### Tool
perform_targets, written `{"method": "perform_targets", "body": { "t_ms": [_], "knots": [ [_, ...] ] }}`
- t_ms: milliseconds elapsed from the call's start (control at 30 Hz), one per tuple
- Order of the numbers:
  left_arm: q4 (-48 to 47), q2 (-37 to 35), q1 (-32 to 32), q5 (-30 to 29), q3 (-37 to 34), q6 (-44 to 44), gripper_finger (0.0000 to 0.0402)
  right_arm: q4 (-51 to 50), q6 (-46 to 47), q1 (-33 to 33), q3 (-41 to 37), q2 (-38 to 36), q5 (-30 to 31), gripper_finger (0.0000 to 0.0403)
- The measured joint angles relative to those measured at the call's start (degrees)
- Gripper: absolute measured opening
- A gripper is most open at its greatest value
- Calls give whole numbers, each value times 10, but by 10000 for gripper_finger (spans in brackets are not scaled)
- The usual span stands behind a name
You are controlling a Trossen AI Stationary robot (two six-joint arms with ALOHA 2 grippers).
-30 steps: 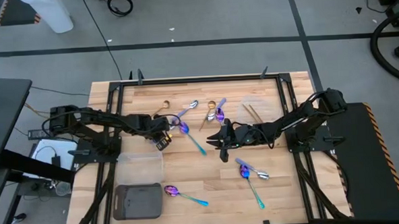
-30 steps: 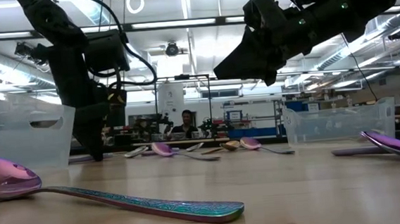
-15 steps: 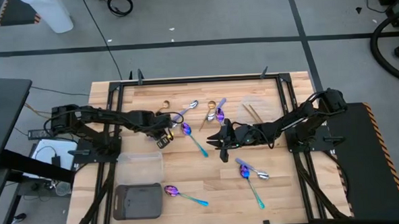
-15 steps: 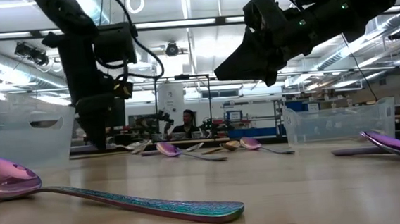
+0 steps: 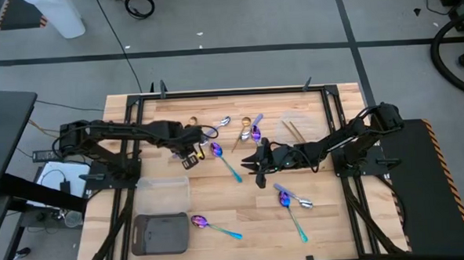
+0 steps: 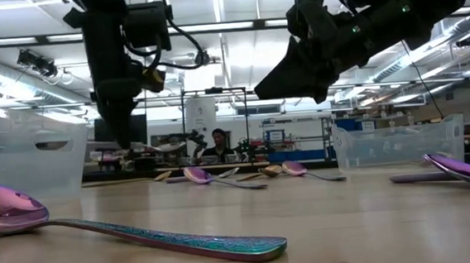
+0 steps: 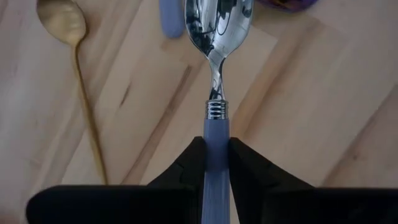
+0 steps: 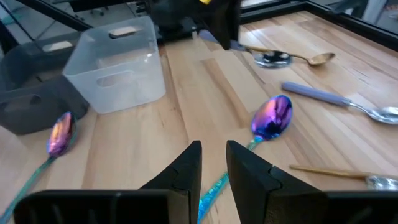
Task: Sort silverware by color (type)
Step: Put the purple spoon into the bottom transparent bin
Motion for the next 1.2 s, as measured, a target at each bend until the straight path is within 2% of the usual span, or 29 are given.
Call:
{"method": "perform_targets", "body": {
  "t_ms": [333, 633, 1033, 1200],
  "knots": [
    [-72, 0, -22, 95, 61, 6, 58, -3, 1, 1, 0, 1, 11, 84],
    [-127, -1, -111, 96, 121, -28, 59, -4, 10, 5, 0, 3, 14, 84],
    [-147, -56, -239, 91, 125, -170, 59, -7, 6, 15, 0, 3, 44, 84],
    [-159, -74, -298, 59, 113, -228, 59, 3, -8, 15, 0, 3, 53, 84]
  ]
}}
